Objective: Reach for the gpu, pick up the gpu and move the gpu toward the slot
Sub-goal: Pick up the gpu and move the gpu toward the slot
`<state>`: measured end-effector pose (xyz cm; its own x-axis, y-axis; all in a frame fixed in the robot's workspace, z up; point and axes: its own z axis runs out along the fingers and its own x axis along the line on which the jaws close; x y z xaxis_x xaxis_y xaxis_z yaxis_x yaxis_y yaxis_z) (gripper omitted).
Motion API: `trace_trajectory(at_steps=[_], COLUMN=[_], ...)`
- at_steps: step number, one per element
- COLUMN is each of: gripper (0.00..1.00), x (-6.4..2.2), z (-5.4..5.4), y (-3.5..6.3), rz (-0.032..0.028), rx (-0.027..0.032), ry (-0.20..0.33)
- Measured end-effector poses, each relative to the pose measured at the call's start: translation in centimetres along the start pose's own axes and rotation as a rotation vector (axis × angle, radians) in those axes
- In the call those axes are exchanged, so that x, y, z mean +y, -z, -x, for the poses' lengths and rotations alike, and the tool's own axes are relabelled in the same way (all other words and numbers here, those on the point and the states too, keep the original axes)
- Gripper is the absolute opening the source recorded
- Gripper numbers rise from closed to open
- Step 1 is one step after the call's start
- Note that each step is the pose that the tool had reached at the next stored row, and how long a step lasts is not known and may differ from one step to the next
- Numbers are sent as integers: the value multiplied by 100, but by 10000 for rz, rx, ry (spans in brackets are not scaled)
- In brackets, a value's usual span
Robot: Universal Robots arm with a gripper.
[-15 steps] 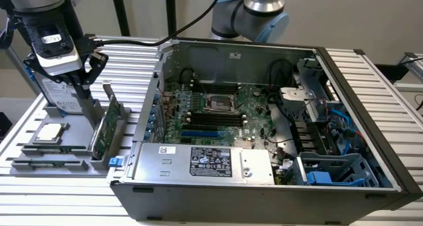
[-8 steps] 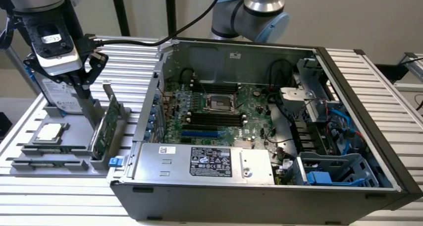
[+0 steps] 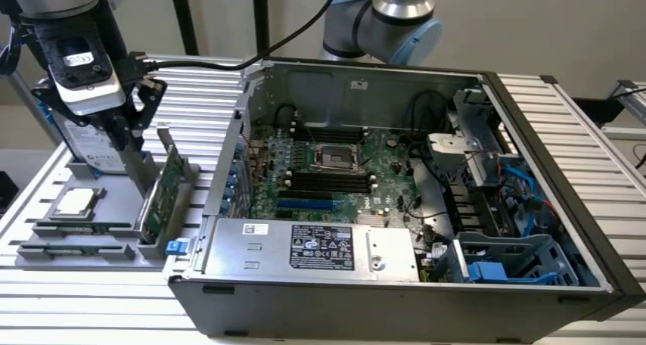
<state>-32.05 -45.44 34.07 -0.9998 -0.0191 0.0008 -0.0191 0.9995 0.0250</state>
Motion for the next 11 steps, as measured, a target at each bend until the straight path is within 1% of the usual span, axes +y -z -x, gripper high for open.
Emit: trace_trajectory(at_steps=[2, 3, 4, 11], gripper=[36, 36, 42, 42], x=[0, 0, -1, -2], z=[-4, -9, -18, -121], y=[-7, -19, -35, -164], rz=[-3, -5, -7, -10], rx=[-7, -34, -65, -178], ry=[1, 0, 2, 2])
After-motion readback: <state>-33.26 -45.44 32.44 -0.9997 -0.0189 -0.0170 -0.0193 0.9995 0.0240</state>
